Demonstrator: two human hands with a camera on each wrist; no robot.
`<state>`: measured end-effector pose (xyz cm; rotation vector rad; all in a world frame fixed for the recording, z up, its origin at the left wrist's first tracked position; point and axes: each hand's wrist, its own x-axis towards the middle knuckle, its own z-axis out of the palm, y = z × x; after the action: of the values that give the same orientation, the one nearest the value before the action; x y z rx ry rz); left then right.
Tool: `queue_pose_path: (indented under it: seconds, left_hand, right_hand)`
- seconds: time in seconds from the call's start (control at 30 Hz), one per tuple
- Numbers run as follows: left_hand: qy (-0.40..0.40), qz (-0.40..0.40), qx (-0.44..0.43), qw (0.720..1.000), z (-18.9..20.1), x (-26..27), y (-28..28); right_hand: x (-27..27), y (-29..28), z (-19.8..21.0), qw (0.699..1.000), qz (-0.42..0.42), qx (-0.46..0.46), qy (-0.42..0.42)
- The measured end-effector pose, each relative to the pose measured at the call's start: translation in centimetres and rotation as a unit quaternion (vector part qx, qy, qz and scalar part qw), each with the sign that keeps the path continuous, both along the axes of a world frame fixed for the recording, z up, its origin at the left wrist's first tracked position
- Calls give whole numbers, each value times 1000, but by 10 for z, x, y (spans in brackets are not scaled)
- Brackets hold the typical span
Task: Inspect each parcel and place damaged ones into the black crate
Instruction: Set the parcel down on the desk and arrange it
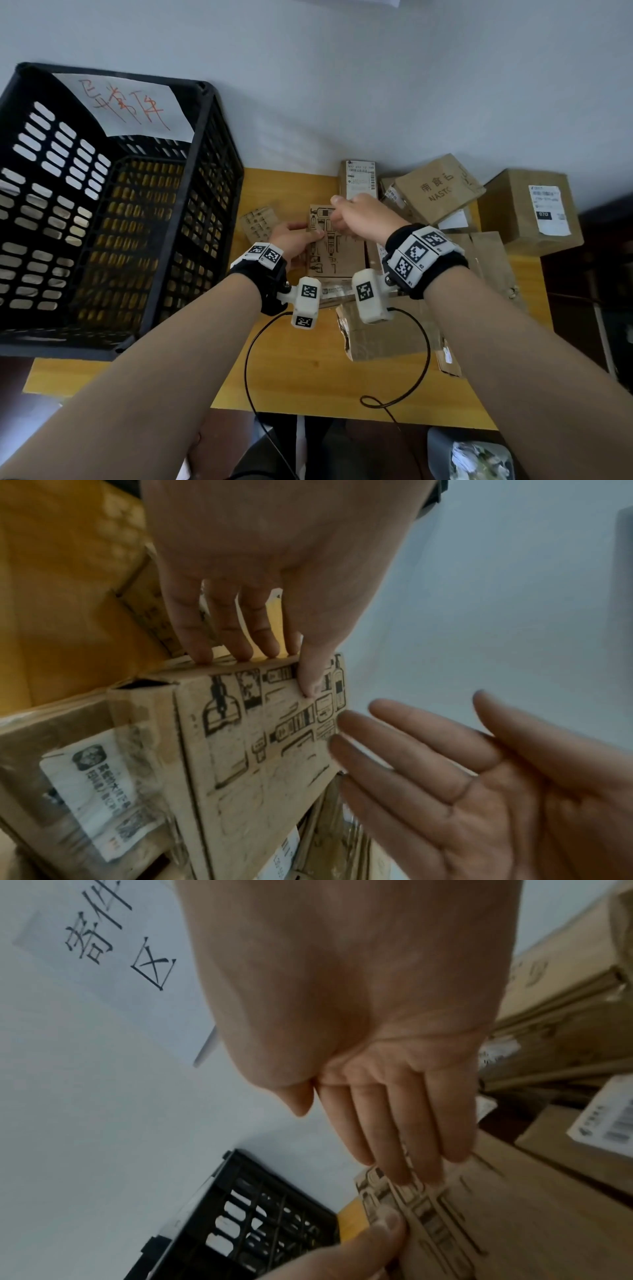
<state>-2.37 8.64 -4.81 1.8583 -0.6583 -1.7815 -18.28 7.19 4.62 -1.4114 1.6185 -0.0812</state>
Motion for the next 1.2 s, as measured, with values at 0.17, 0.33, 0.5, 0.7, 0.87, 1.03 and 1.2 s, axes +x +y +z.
queue_pose_path:
  seconds: [0.17,0.33,0.5,0.7,0.87,1.03,1.2]
  left_hand:
    - [10,-13,8,1000,3,10,3]
    - [10,-14,10,1000,3,13,5]
    - [14,-6,19,1000,3,12,6]
    - [28,-13,29,999,9,12,8]
    - [32,-44,29,998,7,14,11]
    - [48,-26,45,997,15,3,14]
    - [48,3,22,999,22,8,8]
  right_hand:
    - [8,1,-9,998,12,55,23]
    - [14,-3,-13,997,29,50,47]
    - [13,-1,-21,996,31,41,71]
    - [-1,3,-20,999,-44,2,23]
    - [-11,11,-19,992,-105,-34,57]
    - [-11,14,-35,985,-160,60,-6]
    - [-9,18,-22,971,-224,59,-64]
